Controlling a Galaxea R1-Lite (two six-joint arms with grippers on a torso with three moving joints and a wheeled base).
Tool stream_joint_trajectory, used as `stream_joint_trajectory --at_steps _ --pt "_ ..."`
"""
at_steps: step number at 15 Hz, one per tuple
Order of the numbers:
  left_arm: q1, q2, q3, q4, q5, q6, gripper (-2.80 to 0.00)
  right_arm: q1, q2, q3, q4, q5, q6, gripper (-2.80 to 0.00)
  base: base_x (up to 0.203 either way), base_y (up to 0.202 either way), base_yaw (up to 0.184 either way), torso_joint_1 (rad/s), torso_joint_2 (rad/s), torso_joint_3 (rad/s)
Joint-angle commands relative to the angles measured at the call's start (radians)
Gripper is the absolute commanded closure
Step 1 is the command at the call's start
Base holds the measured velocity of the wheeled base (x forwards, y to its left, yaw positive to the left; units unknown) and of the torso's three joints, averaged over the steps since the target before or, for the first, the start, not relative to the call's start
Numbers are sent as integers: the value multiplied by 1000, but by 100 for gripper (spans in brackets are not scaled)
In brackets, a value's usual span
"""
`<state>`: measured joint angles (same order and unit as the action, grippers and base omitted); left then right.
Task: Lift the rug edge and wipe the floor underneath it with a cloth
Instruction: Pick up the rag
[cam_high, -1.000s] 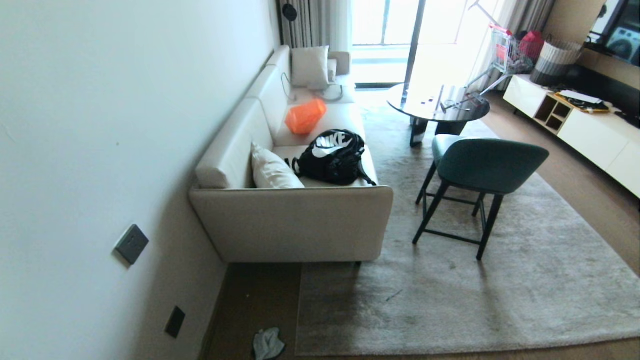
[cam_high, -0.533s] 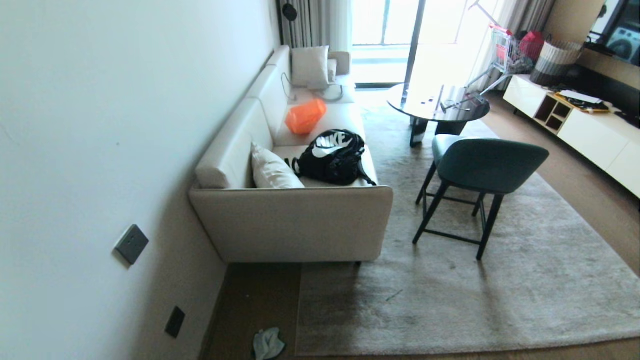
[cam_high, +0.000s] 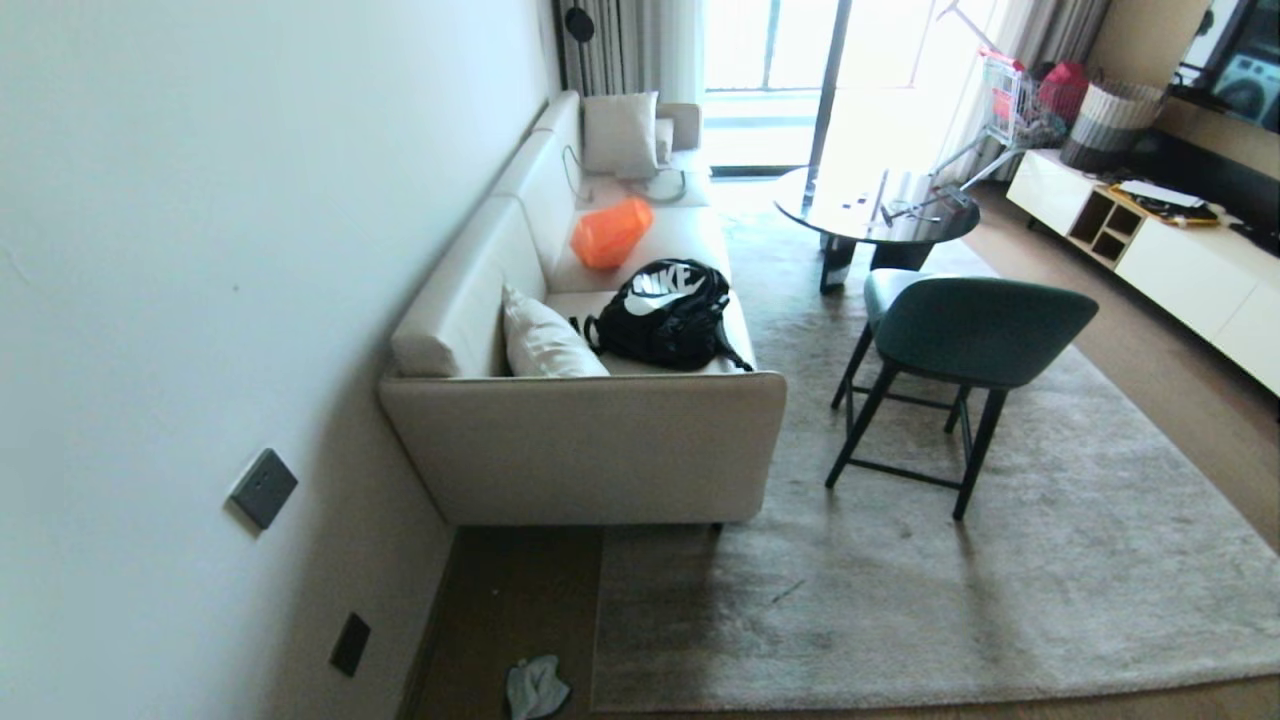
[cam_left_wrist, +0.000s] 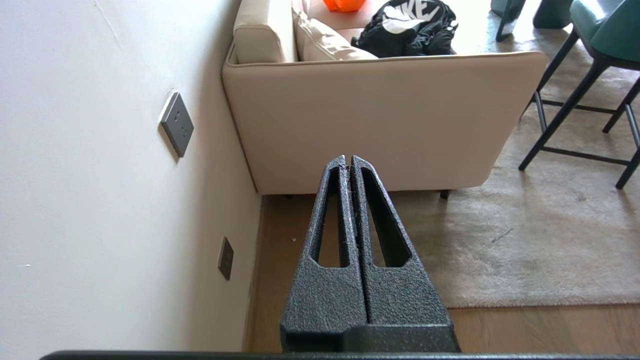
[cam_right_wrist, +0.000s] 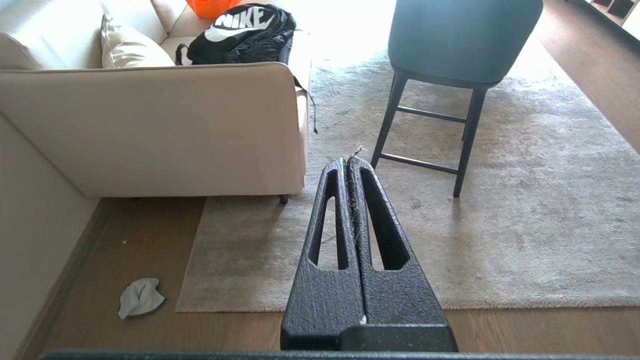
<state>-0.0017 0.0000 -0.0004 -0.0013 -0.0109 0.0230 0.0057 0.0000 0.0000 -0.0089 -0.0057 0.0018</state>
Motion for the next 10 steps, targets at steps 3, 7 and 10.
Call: stream_joint_trajectory --at_steps 3,7,10 --pt "0 0 -1 0 0 0 0 0 2 0 0 0 0 0 0 0 0 0 0 0" --pt "0 0 0 0 0 0 0 0 2 0 0 -2 0 0 0 0 0 0 0 0" --pt "0 0 -1 0 0 0 0 0 2 0 0 -2 1 0 0 0 0 0 0 0"
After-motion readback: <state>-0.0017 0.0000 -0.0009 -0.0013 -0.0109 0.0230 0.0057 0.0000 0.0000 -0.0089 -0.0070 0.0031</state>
